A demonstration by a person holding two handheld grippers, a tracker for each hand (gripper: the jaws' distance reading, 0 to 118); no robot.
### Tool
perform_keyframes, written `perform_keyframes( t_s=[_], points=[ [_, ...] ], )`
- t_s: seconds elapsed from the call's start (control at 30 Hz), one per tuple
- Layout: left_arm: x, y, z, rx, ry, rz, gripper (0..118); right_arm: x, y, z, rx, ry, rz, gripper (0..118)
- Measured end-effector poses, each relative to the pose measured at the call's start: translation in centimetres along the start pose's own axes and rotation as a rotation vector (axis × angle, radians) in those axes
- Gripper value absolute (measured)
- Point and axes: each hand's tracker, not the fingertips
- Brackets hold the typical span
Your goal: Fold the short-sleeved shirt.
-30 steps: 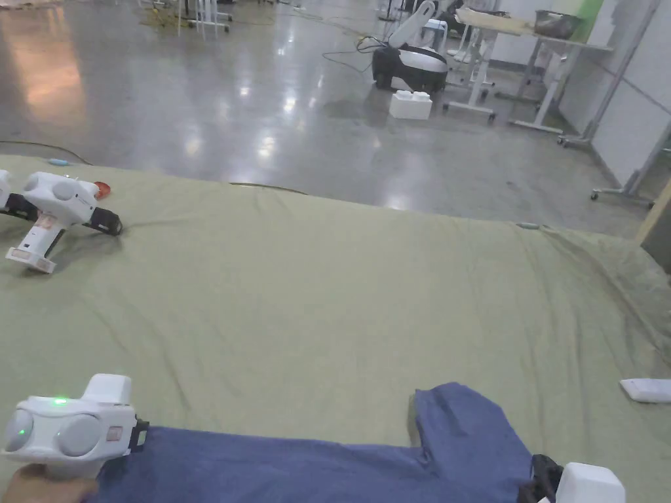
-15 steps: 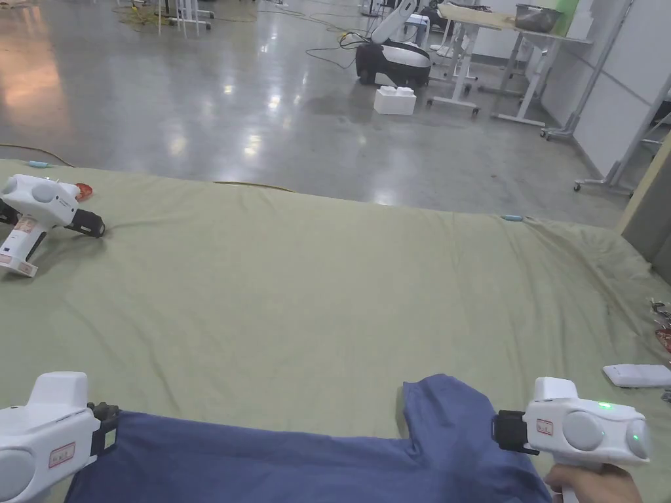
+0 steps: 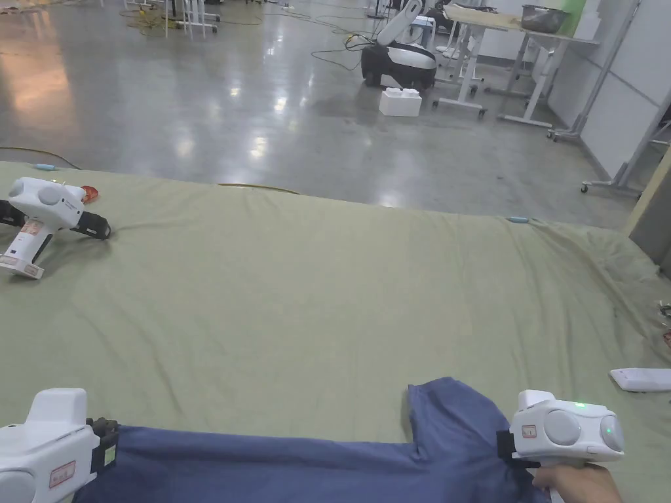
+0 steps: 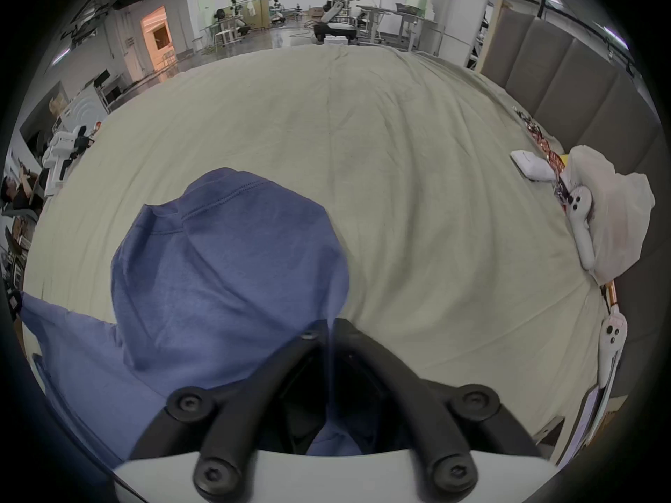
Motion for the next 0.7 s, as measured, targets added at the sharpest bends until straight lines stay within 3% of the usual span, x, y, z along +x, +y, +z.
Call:
perform_keyframes(
  t_s=[0.33,0.7],
  points=[
    [-0.1,0.4,2.3,0.04,-0.012,0.018,1,-0.4,-1.1,6.5,0.155,0.008,-0.02,0],
    [-1.8,-0.4,7.5,0.103,-0.057,0.05,1,-0.2,-6.5,18.4,0.358,0.041,0.037,0]
  ],
)
